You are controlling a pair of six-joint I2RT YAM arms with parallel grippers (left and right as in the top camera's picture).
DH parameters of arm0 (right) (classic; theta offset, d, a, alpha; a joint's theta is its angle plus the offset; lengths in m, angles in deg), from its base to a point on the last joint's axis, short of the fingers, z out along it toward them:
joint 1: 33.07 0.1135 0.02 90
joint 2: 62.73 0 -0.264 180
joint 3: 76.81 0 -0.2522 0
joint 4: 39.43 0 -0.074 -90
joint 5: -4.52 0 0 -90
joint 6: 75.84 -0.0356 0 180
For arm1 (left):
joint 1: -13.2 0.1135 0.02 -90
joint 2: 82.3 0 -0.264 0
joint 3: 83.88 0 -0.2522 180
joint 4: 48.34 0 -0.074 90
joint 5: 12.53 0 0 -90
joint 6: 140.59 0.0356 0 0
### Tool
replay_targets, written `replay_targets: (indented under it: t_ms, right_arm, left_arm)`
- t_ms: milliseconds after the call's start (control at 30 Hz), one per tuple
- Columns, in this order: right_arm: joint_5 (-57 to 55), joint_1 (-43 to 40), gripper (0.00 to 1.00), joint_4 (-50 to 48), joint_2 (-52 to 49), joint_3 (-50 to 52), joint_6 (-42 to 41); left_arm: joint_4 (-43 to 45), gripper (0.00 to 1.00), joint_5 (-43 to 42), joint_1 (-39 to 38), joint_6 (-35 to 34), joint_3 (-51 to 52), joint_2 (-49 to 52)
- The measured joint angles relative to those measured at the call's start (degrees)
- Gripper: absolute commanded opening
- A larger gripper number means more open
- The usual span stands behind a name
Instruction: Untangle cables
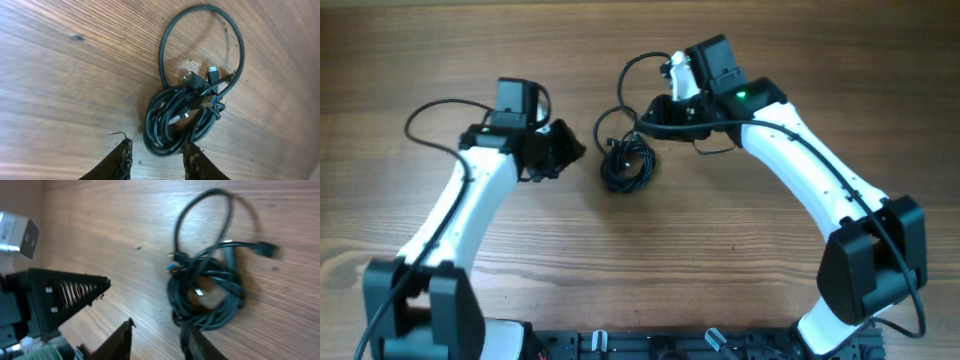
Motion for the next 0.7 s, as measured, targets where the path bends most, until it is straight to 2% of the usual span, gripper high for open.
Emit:
replay_targets:
  t_ms: [167,233,433,633,700]
  right_arm:
    - [-1.77,-2.91,0.44,2.45,0.0,0.0,1.75]
    - [-2.05,-2.89,0.45,2.91,0.0,0.0,2.03]
    - [-2.47,-2.84,0.47,2.97,0.0,0.0,2.38]
    - [-2.6,-2.84,0.48,2.97,0.0,0.0,2.8]
    - [-2.6,-2.84,0.48,2.97,0.0,0.0,2.82]
  left_arm:
    - [3.54,0.3,1.27,-6.8,-0.26,0.04,7.87]
    - [4.07,0.32,1.49,-8.11,-0.42,0.11,9.88]
    - [4.31,0.37,5.84,-8.26,-1.64,0.15,11.8]
    - [6.29,0.38,6.75,-9.11,-1.75,0.26,13.31]
    - [6.62,0.35,7.06,-9.81,-1.73,0.26,13.31]
